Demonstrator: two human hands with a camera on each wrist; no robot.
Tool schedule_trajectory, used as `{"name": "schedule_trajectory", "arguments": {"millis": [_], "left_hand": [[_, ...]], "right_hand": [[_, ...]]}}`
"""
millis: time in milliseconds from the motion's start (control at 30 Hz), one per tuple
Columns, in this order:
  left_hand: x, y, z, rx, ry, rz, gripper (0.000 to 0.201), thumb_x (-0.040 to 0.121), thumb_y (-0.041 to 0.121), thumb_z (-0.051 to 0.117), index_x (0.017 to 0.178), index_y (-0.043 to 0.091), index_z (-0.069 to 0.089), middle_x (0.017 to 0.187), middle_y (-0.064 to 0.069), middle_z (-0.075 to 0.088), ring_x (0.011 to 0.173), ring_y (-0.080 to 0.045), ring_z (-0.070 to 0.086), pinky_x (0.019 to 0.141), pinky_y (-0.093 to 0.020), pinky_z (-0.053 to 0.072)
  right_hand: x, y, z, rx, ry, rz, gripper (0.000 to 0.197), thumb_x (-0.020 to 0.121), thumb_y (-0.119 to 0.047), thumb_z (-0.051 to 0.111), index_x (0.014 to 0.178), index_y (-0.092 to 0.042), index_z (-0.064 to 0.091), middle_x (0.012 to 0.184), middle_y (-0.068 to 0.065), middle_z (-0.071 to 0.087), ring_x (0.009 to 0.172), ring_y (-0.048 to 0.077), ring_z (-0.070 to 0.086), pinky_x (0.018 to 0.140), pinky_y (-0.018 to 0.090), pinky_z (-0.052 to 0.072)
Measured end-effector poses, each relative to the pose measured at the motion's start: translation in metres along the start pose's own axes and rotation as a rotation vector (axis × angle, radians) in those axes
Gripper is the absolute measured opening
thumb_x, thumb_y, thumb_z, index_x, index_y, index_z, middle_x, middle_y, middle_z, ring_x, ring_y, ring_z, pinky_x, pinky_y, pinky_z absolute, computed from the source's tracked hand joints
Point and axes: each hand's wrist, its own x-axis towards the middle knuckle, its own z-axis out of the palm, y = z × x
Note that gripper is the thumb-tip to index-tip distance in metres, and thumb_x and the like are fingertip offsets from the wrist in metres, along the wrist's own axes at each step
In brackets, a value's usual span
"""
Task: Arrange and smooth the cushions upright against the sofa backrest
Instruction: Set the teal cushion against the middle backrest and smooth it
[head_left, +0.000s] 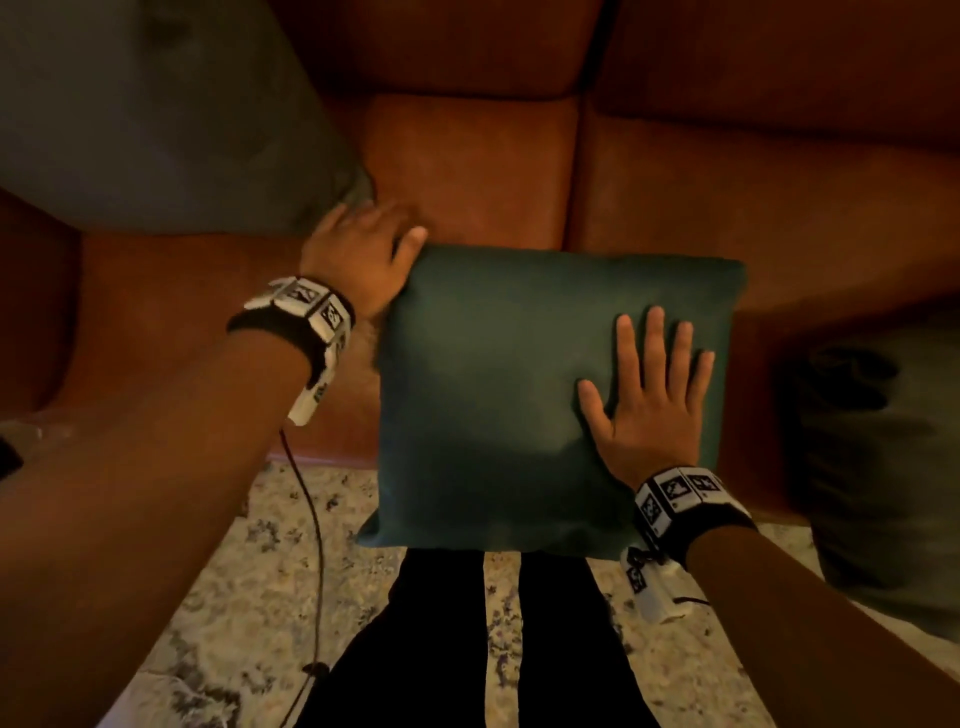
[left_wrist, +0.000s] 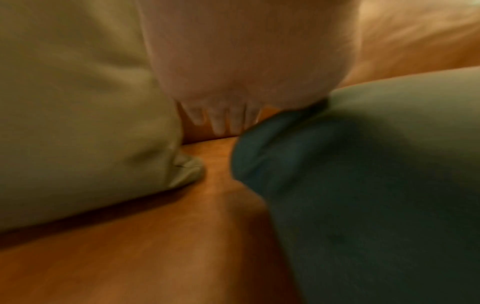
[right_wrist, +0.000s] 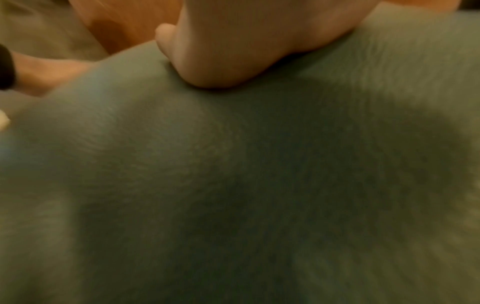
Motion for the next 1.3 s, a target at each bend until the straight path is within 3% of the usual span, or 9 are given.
{"name": "schedule_trajectory", "arguments": {"millis": [133, 200, 367, 567, 700, 833, 1033, 1200, 1300], "left_hand": [[-0.028, 0.041, 0.017, 0.027, 0.014, 0.559, 0.076, 0.105, 0.064, 0.021, 0.163, 0.016, 0.026, 0.171, -0.007, 0.022, 0.159, -0.024, 0.017, 0.13, -0.045, 0.012], [-0.037, 0.026, 0.033, -0.003, -0.002, 0.449, 0.086, 0.1, 0.073, 0.017, 0.164, 0.015, 0.024, 0.171, -0.008, 0.02, 0.159, -0.026, 0.017, 0.129, -0.046, 0.014], [-0.052, -0.009, 0.036, -0.287, -0.005, -0.298, 0.082, 0.103, 0.064, 0.014, 0.165, 0.011, 0.012, 0.173, -0.012, 0.005, 0.161, -0.026, 0.002, 0.131, -0.045, 0.004], [-0.089, 0.101, 0.044, -0.078, 0.14, 0.356, 0.078, 0.105, 0.061, 0.028, 0.164, 0.01, 0.02, 0.173, -0.011, 0.01, 0.161, -0.027, 0.004, 0.131, -0.046, 0.006], [-0.09, 0.113, 0.064, -0.012, 0.123, 0.28, 0.082, 0.104, 0.064, 0.026, 0.164, 0.008, 0.018, 0.173, -0.012, 0.011, 0.161, -0.026, 0.006, 0.13, -0.046, 0.009], [-0.099, 0.101, 0.074, -0.018, 0.156, 0.313, 0.081, 0.105, 0.063, 0.03, 0.164, 0.008, 0.021, 0.172, -0.01, 0.015, 0.161, -0.024, 0.01, 0.13, -0.045, 0.01], [-0.096, 0.104, 0.08, -0.025, 0.124, 0.289, 0.08, 0.105, 0.062, 0.027, 0.164, 0.009, 0.018, 0.173, -0.009, 0.012, 0.161, -0.023, 0.005, 0.131, -0.044, 0.009], [-0.096, 0.1, 0.081, -0.037, 0.143, 0.306, 0.08, 0.105, 0.061, 0.029, 0.164, 0.007, 0.018, 0.173, -0.01, 0.013, 0.161, -0.023, 0.006, 0.131, -0.044, 0.009], [-0.092, 0.101, 0.081, -0.052, 0.119, 0.312, 0.08, 0.105, 0.06, 0.028, 0.164, 0.008, 0.016, 0.173, -0.009, 0.01, 0.161, -0.023, 0.004, 0.131, -0.043, 0.006]], "right_hand": [[-0.007, 0.001, 0.001, -0.016, 0.014, -0.003, 0.081, 0.098, -0.067, 0.031, 0.165, -0.024, 0.019, 0.173, 0.01, 0.01, 0.16, 0.038, 0.006, 0.125, 0.064, 0.008], [-0.006, 0.005, -0.001, 0.006, 0.009, -0.006, 0.081, 0.097, -0.067, 0.035, 0.165, -0.025, 0.021, 0.173, 0.008, 0.011, 0.16, 0.036, 0.007, 0.125, 0.062, 0.008], [-0.006, -0.001, -0.004, 0.018, -0.02, 0.006, 0.081, 0.097, -0.068, 0.033, 0.165, -0.026, 0.019, 0.174, 0.007, 0.009, 0.16, 0.036, 0.004, 0.125, 0.063, 0.007], [0.006, -0.006, -0.03, 0.056, -0.006, 0.022, 0.073, 0.094, -0.068, 0.042, 0.158, -0.033, 0.039, 0.168, 0.003, 0.03, 0.155, 0.033, 0.025, 0.123, 0.055, 0.02], [0.044, -0.008, -0.05, 0.107, 0.181, -0.108, 0.055, 0.099, -0.052, 0.05, 0.145, -0.023, 0.057, 0.156, 0.009, 0.048, 0.144, 0.034, 0.043, 0.118, 0.052, 0.03], [0.083, -0.003, -0.043, -0.047, -0.115, -0.44, 0.063, 0.102, -0.067, 0.03, 0.159, -0.04, 0.033, 0.169, 0.001, 0.029, 0.156, 0.03, 0.026, 0.126, 0.056, 0.014], [0.139, 0.088, -0.079, -0.072, -0.536, 0.306, 0.087, 0.092, -0.079, -0.006, 0.163, -0.035, 0.016, 0.174, 0.001, 0.002, 0.16, 0.031, -0.001, 0.125, 0.064, -0.003], [0.105, 0.04, -0.07, 0.115, -0.396, -0.425, 0.073, 0.099, -0.072, 0.011, 0.164, -0.039, 0.015, 0.174, -0.004, 0.004, 0.161, 0.023, -0.001, 0.129, 0.049, 0.0], [0.102, 0.072, -0.052, 0.038, -0.414, -0.102, 0.069, 0.099, -0.072, 0.007, 0.163, -0.046, 0.001, 0.173, -0.005, -0.008, 0.16, 0.028, -0.009, 0.127, 0.057, -0.005]]}}
